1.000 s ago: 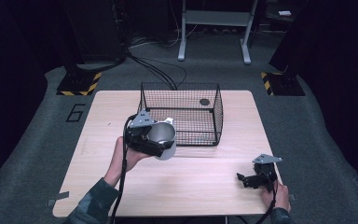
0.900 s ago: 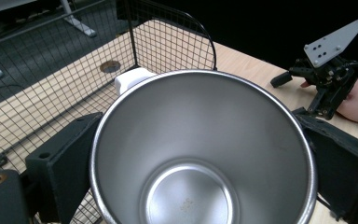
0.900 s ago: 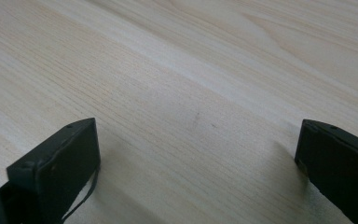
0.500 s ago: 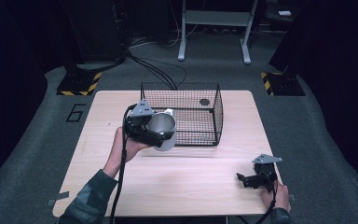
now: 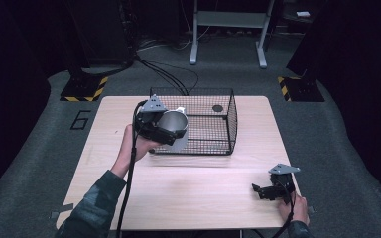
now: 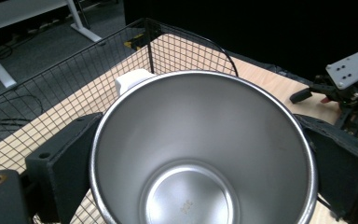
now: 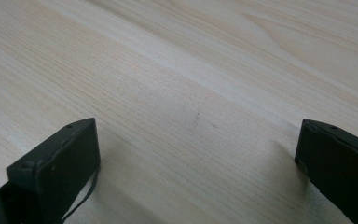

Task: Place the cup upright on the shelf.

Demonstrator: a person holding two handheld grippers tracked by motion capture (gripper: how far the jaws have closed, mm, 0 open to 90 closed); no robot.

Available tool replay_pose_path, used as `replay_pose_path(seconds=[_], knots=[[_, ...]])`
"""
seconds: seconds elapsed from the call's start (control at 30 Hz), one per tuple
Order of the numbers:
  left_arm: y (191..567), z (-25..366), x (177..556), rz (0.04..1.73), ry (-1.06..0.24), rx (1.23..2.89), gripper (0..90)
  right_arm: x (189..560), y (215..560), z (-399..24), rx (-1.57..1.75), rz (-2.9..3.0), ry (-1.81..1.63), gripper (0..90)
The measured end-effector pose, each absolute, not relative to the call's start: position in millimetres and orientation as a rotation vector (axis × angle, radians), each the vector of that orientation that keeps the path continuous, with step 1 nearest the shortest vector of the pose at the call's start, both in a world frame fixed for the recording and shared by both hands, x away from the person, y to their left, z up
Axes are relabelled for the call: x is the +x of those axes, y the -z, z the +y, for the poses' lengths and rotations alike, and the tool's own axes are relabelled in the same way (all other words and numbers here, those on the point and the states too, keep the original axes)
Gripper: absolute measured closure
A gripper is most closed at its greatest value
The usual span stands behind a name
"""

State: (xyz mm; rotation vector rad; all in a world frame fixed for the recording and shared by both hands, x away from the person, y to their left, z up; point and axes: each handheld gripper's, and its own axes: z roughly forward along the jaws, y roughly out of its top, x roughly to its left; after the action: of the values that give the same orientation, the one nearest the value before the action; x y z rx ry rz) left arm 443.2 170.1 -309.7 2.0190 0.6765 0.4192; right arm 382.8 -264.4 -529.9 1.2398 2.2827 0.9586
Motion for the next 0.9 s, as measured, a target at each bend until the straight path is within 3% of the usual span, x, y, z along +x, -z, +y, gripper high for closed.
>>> replay_pose_path(seconds=[0.9], knots=[[303.8,159.2,496.9,0.700,-0.416,2.027,6.3,382.8,530.0,-264.4,1.240,2.284,-0.960,0.0]])
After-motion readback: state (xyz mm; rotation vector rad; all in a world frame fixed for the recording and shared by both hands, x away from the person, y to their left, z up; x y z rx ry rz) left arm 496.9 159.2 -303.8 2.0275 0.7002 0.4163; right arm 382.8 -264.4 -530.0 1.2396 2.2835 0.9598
